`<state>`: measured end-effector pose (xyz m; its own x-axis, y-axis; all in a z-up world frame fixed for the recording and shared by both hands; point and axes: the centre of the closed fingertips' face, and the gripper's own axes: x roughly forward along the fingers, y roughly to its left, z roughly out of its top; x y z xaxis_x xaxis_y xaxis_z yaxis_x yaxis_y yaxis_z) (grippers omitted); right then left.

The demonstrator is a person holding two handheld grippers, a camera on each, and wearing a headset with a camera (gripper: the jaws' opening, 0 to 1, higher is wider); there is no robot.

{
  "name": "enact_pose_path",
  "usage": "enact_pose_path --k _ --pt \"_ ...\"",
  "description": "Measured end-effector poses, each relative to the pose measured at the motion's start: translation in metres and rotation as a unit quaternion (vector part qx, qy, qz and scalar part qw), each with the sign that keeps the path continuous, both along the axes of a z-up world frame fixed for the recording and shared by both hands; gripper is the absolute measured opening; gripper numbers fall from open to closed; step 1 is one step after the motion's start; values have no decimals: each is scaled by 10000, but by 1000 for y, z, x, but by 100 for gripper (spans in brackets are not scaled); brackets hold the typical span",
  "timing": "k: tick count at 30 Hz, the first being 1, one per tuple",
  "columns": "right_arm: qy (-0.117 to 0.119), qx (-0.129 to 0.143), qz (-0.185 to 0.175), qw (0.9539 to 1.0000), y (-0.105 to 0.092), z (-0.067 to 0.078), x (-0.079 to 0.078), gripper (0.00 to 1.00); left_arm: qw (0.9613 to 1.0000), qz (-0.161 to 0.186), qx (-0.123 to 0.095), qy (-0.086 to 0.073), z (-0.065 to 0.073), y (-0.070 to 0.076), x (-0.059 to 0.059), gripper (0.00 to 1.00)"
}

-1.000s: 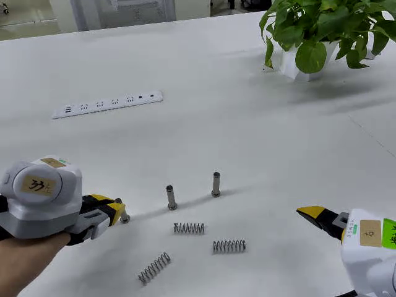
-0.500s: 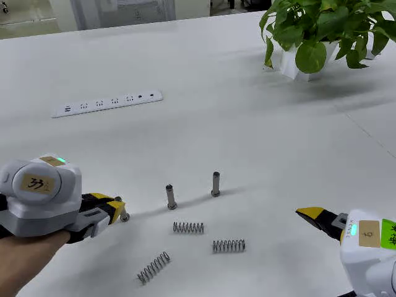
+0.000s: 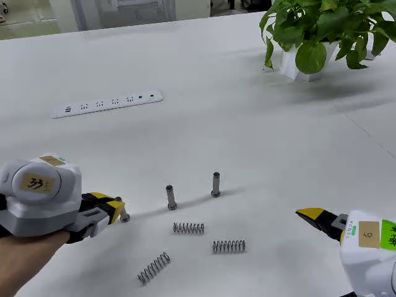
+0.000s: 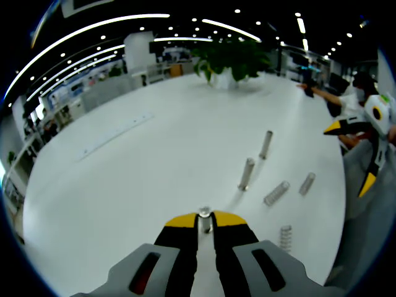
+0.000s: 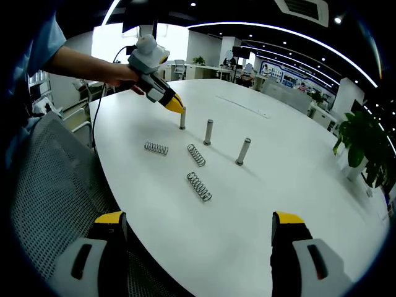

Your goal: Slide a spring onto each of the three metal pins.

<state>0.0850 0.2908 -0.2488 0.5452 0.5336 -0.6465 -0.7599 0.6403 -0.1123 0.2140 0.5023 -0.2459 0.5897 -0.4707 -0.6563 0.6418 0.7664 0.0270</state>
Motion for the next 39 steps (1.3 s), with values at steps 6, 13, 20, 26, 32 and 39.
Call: enact_pose_path --k 6,13,20,26,32,39 --pt "3 -16 17 10000 0 -1 -1 98 10000 -29 -14 -2 1 -2 0 10" --pt "0 -17 9 10000 0 -1 0 99 10000 -77 7 -13 0 -3 0 20" --pt "1 -22 14 10000 0 -1 0 99 9998 -137 -111 -76 3 -7 0 40" --pt "-4 -10 15 10000 0 -1 3 99 9993 -261 -258 -117 6 -10 -5 60" --pt "-25 -36 20 10000 -3 0 8 99 9982 -447 -385 -83 6 -13 -13 83" --pt "-65 -62 -21 10000 -10 3 18 99 9962 -756 -438 -19 6 -15 -30 100"
